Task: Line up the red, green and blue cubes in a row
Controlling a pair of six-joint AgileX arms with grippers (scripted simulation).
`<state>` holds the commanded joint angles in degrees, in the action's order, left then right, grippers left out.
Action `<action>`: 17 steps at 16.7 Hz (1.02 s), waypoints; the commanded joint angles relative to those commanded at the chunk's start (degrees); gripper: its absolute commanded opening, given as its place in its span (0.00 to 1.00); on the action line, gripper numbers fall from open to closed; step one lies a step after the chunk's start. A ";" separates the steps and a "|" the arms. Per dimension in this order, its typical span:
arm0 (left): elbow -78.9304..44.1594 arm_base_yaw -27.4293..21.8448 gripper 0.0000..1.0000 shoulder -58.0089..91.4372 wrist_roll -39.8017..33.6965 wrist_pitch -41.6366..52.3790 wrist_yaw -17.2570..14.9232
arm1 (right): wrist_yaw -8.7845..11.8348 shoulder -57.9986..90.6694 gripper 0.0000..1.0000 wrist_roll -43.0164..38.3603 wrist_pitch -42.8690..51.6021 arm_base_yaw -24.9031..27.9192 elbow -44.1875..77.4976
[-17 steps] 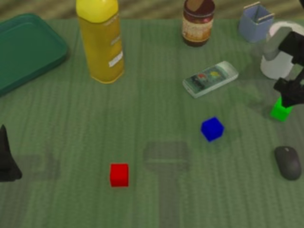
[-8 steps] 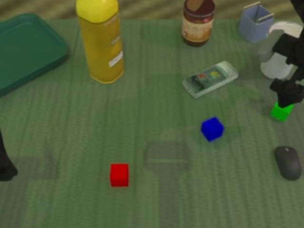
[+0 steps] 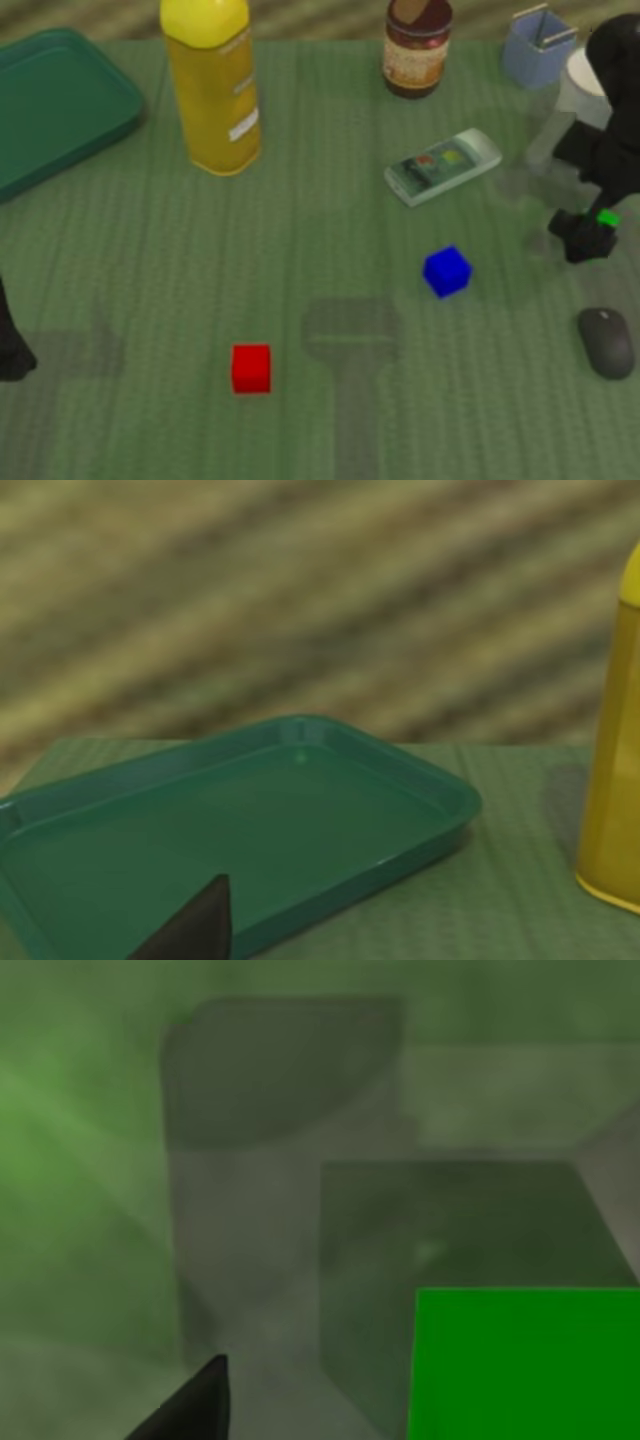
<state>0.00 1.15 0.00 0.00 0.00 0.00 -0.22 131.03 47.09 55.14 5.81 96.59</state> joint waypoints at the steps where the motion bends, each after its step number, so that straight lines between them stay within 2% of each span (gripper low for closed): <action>1: 0.00 0.00 1.00 0.00 0.00 0.00 0.00 | -0.01 0.53 1.00 0.00 -1.19 0.02 -0.89; 5: 0.00 0.00 1.00 0.00 0.00 0.00 0.00 | -0.01 0.86 1.00 0.00 -1.83 0.03 -1.39; 17: 0.00 0.00 1.00 0.00 0.00 0.00 0.00 | -0.01 0.86 0.10 0.00 -1.83 0.03 -1.39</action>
<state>0.00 1.15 0.00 0.00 0.00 0.00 -0.23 131.89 47.10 53.31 5.84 95.20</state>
